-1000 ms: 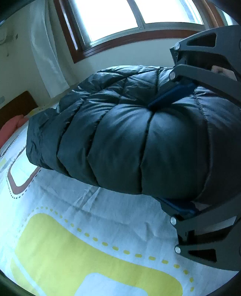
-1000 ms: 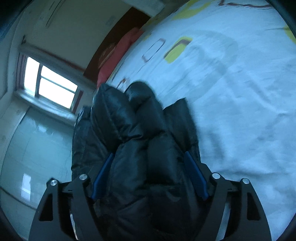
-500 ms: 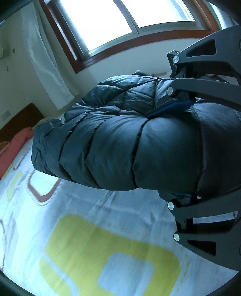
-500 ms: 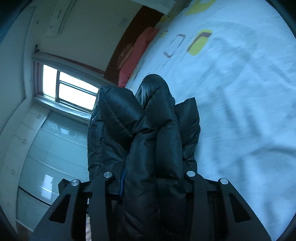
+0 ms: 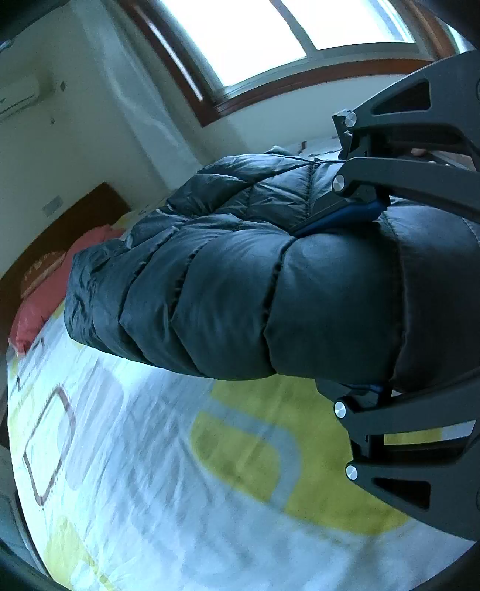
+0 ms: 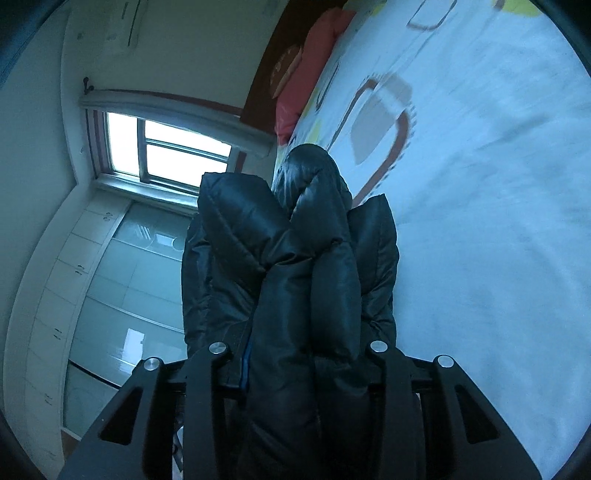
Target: Fold large clothes
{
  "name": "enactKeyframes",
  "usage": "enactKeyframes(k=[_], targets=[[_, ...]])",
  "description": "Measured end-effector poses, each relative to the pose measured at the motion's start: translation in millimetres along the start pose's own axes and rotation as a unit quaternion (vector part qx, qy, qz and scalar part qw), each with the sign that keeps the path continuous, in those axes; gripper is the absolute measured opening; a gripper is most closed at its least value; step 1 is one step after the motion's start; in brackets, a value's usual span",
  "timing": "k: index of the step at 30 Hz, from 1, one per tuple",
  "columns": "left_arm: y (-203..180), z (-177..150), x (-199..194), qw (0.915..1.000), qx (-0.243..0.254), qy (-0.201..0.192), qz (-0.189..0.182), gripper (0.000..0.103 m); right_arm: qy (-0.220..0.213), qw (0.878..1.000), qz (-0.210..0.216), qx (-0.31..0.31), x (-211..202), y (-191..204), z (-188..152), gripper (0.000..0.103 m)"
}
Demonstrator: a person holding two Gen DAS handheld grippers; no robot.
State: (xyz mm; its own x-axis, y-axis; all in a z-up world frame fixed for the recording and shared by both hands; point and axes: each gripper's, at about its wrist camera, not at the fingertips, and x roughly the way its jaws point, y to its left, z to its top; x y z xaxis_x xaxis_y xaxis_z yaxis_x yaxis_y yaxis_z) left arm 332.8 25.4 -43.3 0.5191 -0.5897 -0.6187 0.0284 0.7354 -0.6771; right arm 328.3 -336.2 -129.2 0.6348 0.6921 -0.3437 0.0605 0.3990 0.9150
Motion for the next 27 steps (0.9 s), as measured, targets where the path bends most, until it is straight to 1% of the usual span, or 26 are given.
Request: enactKeyframes(k=[3, 5, 6, 10, 14, 15, 16, 17, 19, 21, 23, 25, 27], targets=[[20.2, 12.1, 10.1, 0.9999, -0.015, 0.005, 0.003, 0.061, 0.005, 1.000, -0.004, 0.007, 13.8, -2.7, 3.5, 0.036], [30.8, 15.5, 21.7, 0.9997, -0.017, 0.013, 0.013, 0.061, 0.008, 1.000, -0.023, 0.009, 17.8, -6.9, 5.8, 0.036], [34.6, 16.4, 24.2, 0.9996, -0.017, 0.016, 0.016, 0.061, 0.010, 1.000, -0.026, 0.011, 17.7, -8.5, 3.6, 0.036], [41.4, 16.4, 39.1, 0.9994, -0.021, 0.020, 0.022, 0.064, 0.016, 0.999, -0.036, 0.019, 17.1, -16.9, 2.3, 0.036], [44.0, 17.9, 38.9, 0.9994, -0.019, 0.024, 0.019, 0.066, 0.022, 0.999, -0.044, 0.009, 13.6, -12.5, 0.7, 0.037], [45.0, 17.6, 37.0, 0.9994, -0.019, 0.023, 0.015, 0.069, 0.024, 0.999, -0.048, 0.005, 13.8, -10.1, 1.3, 0.040], [46.8, 16.3, 33.7, 0.9995, -0.022, 0.023, 0.006, 0.070, 0.026, 0.998, -0.055, -0.002, 9.7, -7.4, 0.2, 0.048], [49.3, 15.4, 30.3, 0.9994, -0.025, 0.023, -0.001, 0.071, 0.026, 0.998, -0.062, -0.008, 12.7, -2.9, 4.5, 0.051], [55.0, 10.5, 20.3, 0.9993, -0.031, 0.018, -0.010, 0.076, 0.025, 0.997, -0.075, -0.022, 8.8, 0.4, 4.1, 0.065], [58.9, 1.6, 9.5, 0.9991, -0.036, 0.013, -0.018, 0.080, 0.023, 0.996, -0.085, -0.030, -1.2, 2.8, -3.0, 0.074], [63.7, -9.2, -1.9, 0.9988, -0.038, 0.009, -0.028, 0.084, 0.025, 0.996, -0.080, -0.030, -7.7, 2.8, -10.9, 0.075], [67.3, -21.9, -7.7, 0.9986, -0.039, 0.010, -0.034, 0.089, 0.028, 0.996, -0.077, -0.030, -12.4, 2.8, -20.0, 0.080], [67.3, -34.4, -7.6, 0.9978, -0.045, 0.018, -0.045, 0.091, 0.029, 0.996, -0.073, -0.037, -16.4, 1.6, -29.4, 0.080]])
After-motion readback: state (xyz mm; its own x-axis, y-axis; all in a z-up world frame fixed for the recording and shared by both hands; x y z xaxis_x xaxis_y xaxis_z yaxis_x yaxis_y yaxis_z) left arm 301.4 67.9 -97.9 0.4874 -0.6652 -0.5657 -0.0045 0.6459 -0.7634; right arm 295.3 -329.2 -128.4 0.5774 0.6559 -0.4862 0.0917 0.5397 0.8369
